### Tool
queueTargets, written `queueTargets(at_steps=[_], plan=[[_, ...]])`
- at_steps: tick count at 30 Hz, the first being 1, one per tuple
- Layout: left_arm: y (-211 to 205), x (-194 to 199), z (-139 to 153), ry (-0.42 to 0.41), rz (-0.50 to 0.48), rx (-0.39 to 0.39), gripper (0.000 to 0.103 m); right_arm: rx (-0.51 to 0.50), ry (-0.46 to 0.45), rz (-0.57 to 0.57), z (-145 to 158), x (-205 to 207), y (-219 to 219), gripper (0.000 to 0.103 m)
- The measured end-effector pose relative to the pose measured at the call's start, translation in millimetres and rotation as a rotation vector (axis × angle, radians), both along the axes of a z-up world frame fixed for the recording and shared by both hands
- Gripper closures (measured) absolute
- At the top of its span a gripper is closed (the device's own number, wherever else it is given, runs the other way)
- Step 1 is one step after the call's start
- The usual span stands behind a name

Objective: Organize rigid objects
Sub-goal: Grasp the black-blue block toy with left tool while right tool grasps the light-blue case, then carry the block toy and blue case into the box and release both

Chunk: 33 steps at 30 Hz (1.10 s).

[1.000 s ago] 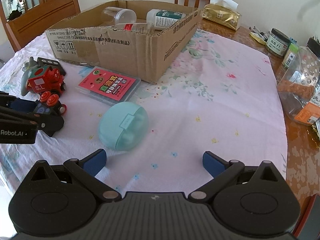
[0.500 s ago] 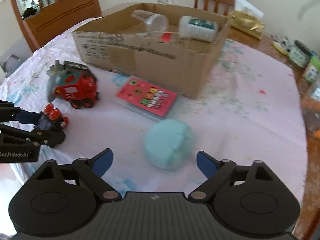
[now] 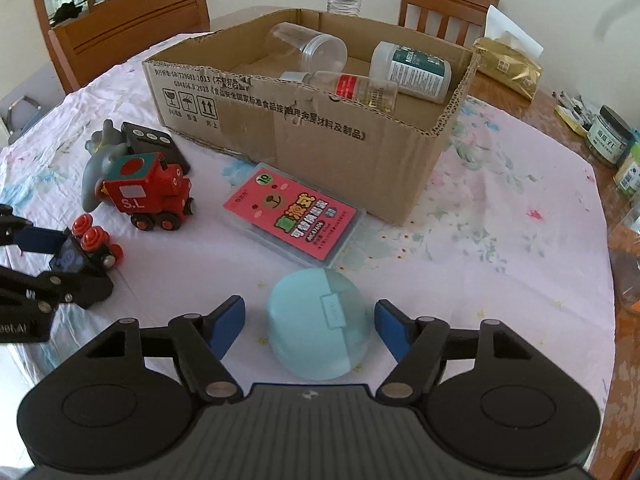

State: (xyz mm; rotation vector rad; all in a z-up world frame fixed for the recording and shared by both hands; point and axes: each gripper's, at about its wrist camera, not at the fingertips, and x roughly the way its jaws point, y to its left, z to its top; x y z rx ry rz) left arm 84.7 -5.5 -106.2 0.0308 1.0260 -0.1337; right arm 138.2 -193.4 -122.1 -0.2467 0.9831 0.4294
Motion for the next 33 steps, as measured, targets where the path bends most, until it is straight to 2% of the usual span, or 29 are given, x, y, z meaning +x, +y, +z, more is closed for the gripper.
queueTargets(at_steps=[10, 16, 25, 33], plan=[[0.3, 0.6, -0.9, -0.005, -0.012, 0.005, 0.053, -0.014, 0.007, 0.158, 1.4, 1.2, -8.3, 0.034], [-2.5, 2.5, -1.3, -0.005, -0.007, 0.016, 0.053, -0.008, 0.016, 0.199, 2.3, 4.6, -8.9, 0.041], [-3.9, 5.1, -1.4, 0.004, -0.015, 0.03, 0.053, -0.01, 0.023, 0.222, 2.8, 8.9, -8.4, 0.045], [1.1, 7.8, 2.1, 0.041, -0.03, 0.0, 0.053, -0.028, 0.054, 0.193, 4.8, 11.5, -6.9, 0.045]])
